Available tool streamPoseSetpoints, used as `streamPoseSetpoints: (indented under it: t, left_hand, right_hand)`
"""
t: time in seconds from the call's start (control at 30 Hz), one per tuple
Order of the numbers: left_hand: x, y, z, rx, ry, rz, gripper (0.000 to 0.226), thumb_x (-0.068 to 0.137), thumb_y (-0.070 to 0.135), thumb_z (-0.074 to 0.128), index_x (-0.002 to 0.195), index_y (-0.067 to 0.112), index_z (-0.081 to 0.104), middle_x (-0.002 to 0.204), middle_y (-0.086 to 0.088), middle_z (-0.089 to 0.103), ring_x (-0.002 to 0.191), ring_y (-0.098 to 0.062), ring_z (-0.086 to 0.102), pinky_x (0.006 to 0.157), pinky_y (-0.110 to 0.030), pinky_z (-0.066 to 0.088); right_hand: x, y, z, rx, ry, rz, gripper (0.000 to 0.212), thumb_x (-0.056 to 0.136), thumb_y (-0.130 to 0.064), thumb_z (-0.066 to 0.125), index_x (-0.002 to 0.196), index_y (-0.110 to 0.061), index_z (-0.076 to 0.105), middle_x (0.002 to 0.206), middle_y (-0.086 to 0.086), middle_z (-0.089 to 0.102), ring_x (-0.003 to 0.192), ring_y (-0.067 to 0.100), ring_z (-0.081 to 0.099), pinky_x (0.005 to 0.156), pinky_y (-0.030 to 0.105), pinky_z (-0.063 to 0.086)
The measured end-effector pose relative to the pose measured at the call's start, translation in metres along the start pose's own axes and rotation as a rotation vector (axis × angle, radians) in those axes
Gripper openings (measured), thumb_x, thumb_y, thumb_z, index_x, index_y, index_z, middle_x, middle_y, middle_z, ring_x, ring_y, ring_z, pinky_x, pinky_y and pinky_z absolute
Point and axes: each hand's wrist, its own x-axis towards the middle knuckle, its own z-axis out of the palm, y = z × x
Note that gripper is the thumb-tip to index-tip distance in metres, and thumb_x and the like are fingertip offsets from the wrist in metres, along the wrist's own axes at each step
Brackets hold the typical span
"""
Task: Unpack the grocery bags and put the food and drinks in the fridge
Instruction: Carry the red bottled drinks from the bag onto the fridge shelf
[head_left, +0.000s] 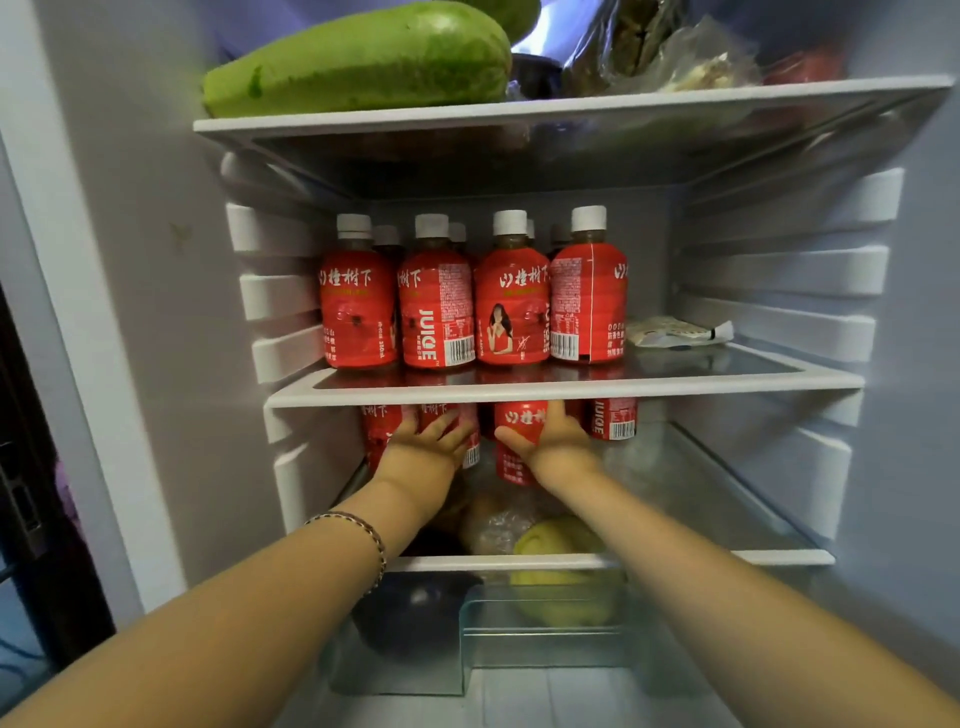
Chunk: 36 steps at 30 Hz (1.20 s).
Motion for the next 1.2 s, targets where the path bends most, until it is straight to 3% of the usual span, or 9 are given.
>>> streamPoseSetpoints:
  t: [0.2,0.37,0.47,0.57,0.73,0.83,0.97,1.07,1.2]
  left_hand:
    - [-0.011,0.002,0.001,-0.135,-0.054,-0.025,0.058,0.101,0.027,0.034,0.152,0.026,0.006,0.159,0.007,-0.011,0.147,-0.021,-0.003,0.117,-0.045,0.006]
    - [-0.01,-0.002,0.0,-0.166,-0.097,-0.028,0.057,0.1,0.019,0.035,0.151,0.023,0.011,0.159,0.007,-0.009,0.147,-0.021,-0.001,0.116,-0.043,0.009]
    - [-0.012,0.005,-0.006,-0.253,-0.072,-0.068,0.054,0.097,0.018,0.041,0.148,0.019,0.025,0.158,-0.003,0.017,0.145,-0.024,0.014,0.117,-0.044,0.017]
    - [-0.023,0.01,-0.016,-0.316,0.008,-0.068,0.033,0.093,0.017,0.046,0.126,0.017,0.054,0.131,-0.007,0.055,0.122,-0.028,0.05,0.102,-0.039,0.038]
    - [-0.05,0.021,-0.043,-0.564,0.002,-0.064,0.023,0.093,0.021,0.046,0.112,0.013,0.057,0.119,-0.008,0.06,0.108,-0.029,0.058,0.085,-0.036,0.045]
    - [-0.076,0.036,-0.054,-0.625,-0.024,0.019,0.024,0.093,0.023,0.046,0.111,0.012,0.057,0.118,-0.009,0.06,0.105,-0.028,0.058,0.082,-0.035,0.045]
    - [-0.119,0.069,-0.075,-0.711,0.005,0.165,0.028,0.094,0.026,0.045,0.112,0.009,0.059,0.116,-0.01,0.061,0.105,-0.03,0.058,0.085,-0.035,0.046]
    - [-0.16,0.114,-0.094,-0.811,0.001,0.354,0.026,0.092,0.021,0.046,0.104,0.004,0.061,0.111,-0.014,0.064,0.102,-0.032,0.059,0.079,-0.032,0.045]
    - [-0.234,0.194,-0.138,-0.775,-0.019,0.64,0.021,0.092,0.027,0.046,0.096,0.011,0.058,0.111,-0.013,0.063,0.102,-0.033,0.058,0.077,-0.033,0.044]
  right_hand:
    - [0.016,-0.016,0.019,-0.213,-0.072,0.029,0.064,0.094,-0.044,0.048,0.14,-0.005,0.027,0.137,0.019,0.043,0.124,0.033,0.048,0.098,0.04,0.041]
    - [0.024,-0.015,0.015,-0.251,-0.151,0.025,0.064,0.093,-0.044,0.052,0.139,-0.003,0.036,0.142,0.016,0.044,0.128,0.031,0.047,0.102,0.035,0.038]
    - [0.019,-0.012,0.008,-0.265,-0.266,0.092,0.066,0.096,-0.037,0.049,0.145,-0.001,0.024,0.149,0.016,0.035,0.135,0.031,0.039,0.108,0.035,0.032]
    - [0.003,-0.008,-0.003,-0.409,-0.228,-0.004,0.043,0.097,-0.029,0.045,0.135,-0.011,0.047,0.141,0.014,0.049,0.127,0.03,0.05,0.103,0.036,0.04]
    - [-0.055,-0.007,-0.046,-0.378,-0.198,-0.053,0.022,0.09,-0.021,0.053,0.097,-0.004,0.065,0.114,0.019,0.065,0.108,0.033,0.061,0.082,0.032,0.047]
    - [-0.112,-0.006,-0.076,-0.375,-0.169,0.001,0.024,0.089,-0.019,0.052,0.067,-0.012,0.057,0.101,0.018,0.069,0.098,0.031,0.064,0.072,0.028,0.044]
    - [-0.198,0.004,-0.107,-0.391,-0.125,0.091,0.024,0.089,-0.03,0.056,0.082,-0.009,0.066,0.088,0.012,0.069,0.085,0.026,0.065,0.073,0.027,0.049]
    - [-0.274,0.02,-0.13,-0.41,-0.114,0.222,0.021,0.086,-0.025,0.055,0.09,-0.008,0.068,0.093,0.009,0.07,0.09,0.025,0.065,0.083,0.035,0.054]
    - [-0.392,0.046,-0.172,-0.468,-0.043,0.392,0.017,0.085,-0.026,0.059,0.088,-0.015,0.072,0.083,0.004,0.069,0.086,0.019,0.064,0.075,0.028,0.051]
